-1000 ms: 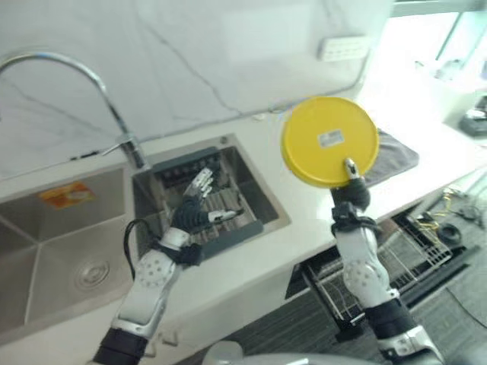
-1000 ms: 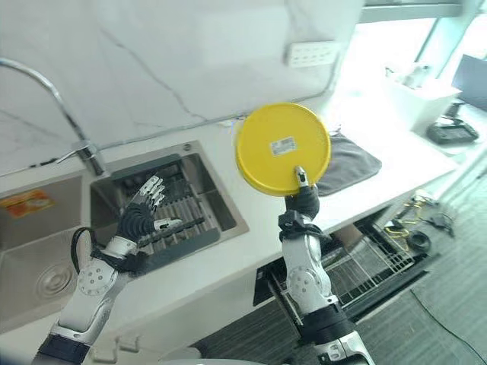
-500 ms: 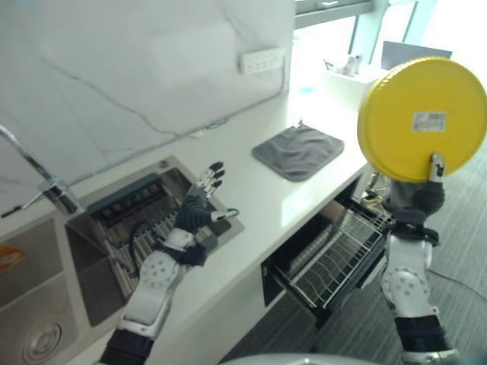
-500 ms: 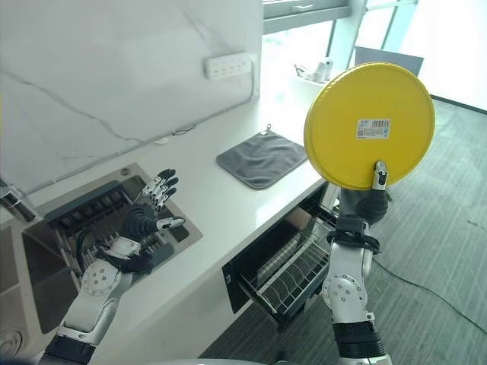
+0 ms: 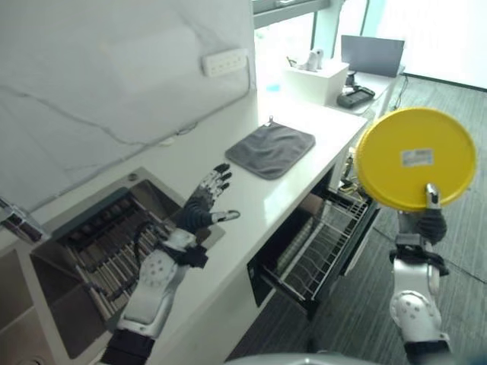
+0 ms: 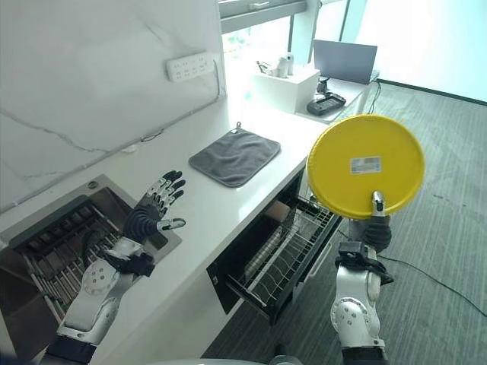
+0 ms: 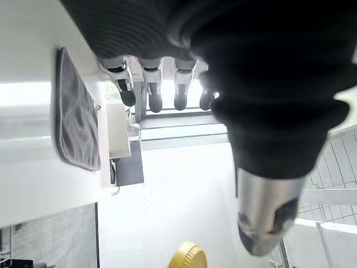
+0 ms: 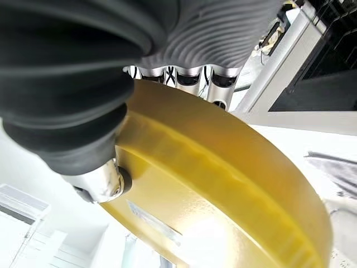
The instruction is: Place the dishes in the dishwasher.
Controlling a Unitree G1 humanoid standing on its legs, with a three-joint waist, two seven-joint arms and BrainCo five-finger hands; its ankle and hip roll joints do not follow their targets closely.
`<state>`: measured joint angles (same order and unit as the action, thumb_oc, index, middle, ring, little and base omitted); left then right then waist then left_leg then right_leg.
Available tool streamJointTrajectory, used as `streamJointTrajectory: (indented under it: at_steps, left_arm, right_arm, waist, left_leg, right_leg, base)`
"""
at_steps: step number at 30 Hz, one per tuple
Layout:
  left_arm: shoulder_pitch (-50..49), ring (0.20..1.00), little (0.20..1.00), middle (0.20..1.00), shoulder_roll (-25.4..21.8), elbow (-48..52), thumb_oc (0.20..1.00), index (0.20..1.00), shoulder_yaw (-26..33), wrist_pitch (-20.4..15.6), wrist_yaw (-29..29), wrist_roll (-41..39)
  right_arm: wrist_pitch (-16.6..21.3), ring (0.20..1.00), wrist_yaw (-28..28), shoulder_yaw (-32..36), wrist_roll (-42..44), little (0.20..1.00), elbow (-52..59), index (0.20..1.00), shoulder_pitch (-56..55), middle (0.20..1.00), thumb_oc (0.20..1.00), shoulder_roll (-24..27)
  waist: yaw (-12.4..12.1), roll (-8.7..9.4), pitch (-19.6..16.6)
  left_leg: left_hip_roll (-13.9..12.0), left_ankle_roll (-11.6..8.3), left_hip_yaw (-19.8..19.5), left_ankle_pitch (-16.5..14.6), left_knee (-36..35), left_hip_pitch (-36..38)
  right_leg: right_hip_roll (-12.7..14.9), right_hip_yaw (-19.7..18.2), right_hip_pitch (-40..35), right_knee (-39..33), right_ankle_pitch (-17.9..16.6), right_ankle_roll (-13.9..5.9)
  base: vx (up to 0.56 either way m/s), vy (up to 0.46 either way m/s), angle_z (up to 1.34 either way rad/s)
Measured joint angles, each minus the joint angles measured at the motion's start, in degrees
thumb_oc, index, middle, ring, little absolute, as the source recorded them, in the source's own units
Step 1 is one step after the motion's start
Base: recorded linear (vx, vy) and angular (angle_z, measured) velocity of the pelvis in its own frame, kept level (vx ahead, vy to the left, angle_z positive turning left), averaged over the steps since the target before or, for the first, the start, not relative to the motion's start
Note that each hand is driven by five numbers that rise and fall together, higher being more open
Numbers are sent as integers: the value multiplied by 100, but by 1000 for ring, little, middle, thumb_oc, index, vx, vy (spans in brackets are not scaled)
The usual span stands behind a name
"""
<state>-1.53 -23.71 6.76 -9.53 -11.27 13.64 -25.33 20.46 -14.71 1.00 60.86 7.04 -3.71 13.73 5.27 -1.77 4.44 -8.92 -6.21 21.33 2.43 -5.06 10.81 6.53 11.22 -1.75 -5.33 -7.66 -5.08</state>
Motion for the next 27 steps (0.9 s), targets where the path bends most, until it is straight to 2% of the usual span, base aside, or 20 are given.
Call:
streamJointTrajectory:
  at_steps: [4,6,8,12,15,16,20,24,27]
  left_arm:
    - [21,1000,1000,1000,-53,144,1000,1000,-648,252,578,-76]
    - [203,1000,1000,1000,-127,177,1000,1000,-1150,339,886,-53]
    - [348,1000,1000,1000,-130,207,1000,1000,-1462,474,1088,-53]
    - [750,1000,1000,1000,-97,200,1000,1000,-2030,886,1341,-58]
    - [878,1000,1000,1000,65,-250,1000,1000,-2494,1207,1352,-110]
    - [876,1000,1000,1000,132,-415,1000,1000,-2574,1294,1357,-121]
    - [849,1000,1000,1000,304,-945,1000,1000,-2654,1608,1315,-543]
    - [812,1000,1000,1000,534,-1354,1000,1000,-2781,1782,1174,-555]
    - [691,1000,1000,1000,883,-2398,1000,1000,-3002,2051,836,-553]
  right_arm:
    - [1,200,-38,-253,-126,200,-11,200,1,200,200,-2]
    - [8,200,-84,-277,-126,200,-57,200,1,200,200,-3]
    - [16,200,-130,-277,-125,200,-106,200,-1,200,200,2]
    - [45,200,-142,-269,-123,200,-145,200,4,200,200,34]
    - [64,200,-142,-264,-117,200,-248,200,5,200,200,121]
    - [80,200,-142,-256,-115,200,-248,200,6,200,200,146]
    - [133,200,-141,-249,-105,200,-247,200,6,200,200,221]
    - [128,200,-132,-210,14,200,-250,200,4,200,200,244]
    - [110,200,-109,-232,73,200,-251,200,5,200,200,246]
  waist:
    - [29,0,-4]
    - [85,0,-4]
    - [207,1,-5]
    - [425,10,-13]
    - [578,6,-40]
    - [617,8,-41]
    - [695,28,-39]
    - [768,57,-42]
    - [840,81,-55]
  left_leg:
    - [28,15,137,-13,1,7]
    - [41,17,149,-14,-1,-2]
    - [42,18,171,-15,6,1]
    - [55,13,316,-37,5,53]
    - [71,15,491,-105,-25,150]
    - [82,29,534,-117,-25,160]
    - [101,30,753,-136,-26,189]
    - [107,22,793,-210,-31,237]
    - [110,39,812,-203,-29,238]
  right_leg:
    - [9,-124,71,0,-27,-20]
    - [12,-154,96,1,-43,-20]
    - [4,-175,107,2,-99,-95]
    - [-13,-332,112,4,-141,-96]
    - [-21,-487,123,1,-153,-99]
    - [-15,-521,139,-1,-117,-43]
    - [-3,-614,234,0,-129,-61]
    - [-6,-636,230,0,-129,-63]
    - [-11,-659,235,1,-147,-86]
  base:
    - [-22,-31,-13]
    - [-8,-26,-10]
    - [3,-29,-8]
    - [2,-19,-20]
    - [3,-17,-27]
    - [10,-22,-23]
    - [3,-14,-25]
    - [55,18,-9]
    - [4,-8,-2]
